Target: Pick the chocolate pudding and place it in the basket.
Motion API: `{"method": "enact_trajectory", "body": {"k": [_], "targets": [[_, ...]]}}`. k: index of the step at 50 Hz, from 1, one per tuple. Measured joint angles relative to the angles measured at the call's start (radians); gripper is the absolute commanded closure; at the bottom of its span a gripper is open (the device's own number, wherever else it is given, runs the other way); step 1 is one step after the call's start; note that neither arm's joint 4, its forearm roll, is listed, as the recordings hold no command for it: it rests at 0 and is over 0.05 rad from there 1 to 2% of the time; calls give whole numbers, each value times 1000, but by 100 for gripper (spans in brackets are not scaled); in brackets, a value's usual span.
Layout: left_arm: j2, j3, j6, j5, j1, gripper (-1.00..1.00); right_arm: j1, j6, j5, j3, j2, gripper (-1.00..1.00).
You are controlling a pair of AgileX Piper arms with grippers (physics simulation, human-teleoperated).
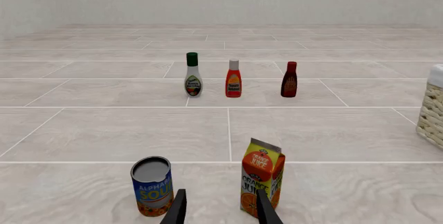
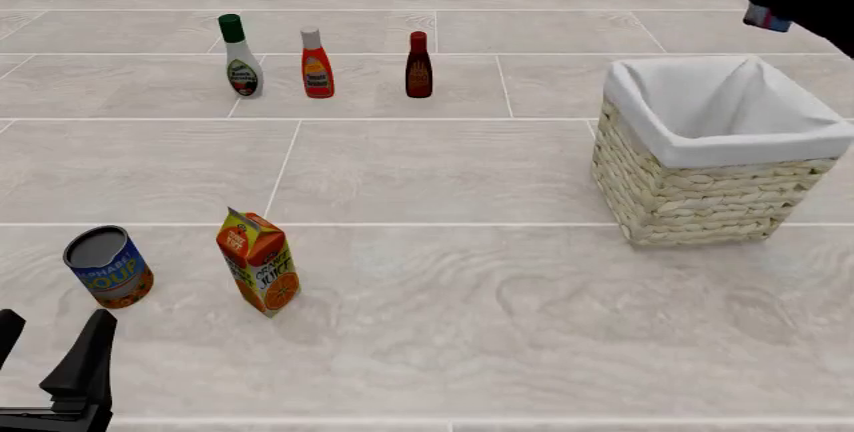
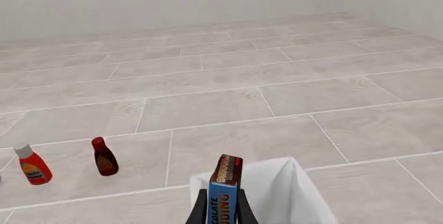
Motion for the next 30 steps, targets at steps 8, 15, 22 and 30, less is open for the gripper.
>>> {"method": "enact_trajectory", "body": {"k": [8,15,22,30], "targets": [[0,0,0,0,0,-100,1,17,33,-36,47,100],[0,0,0,0,0,-100,-1,34,58,-64,81,100],[0,0,0,0,0,-100,-5,46,81,-89,107,100],[0,0,0,0,0,-100,-12,57,107,-119,128,100]]}}
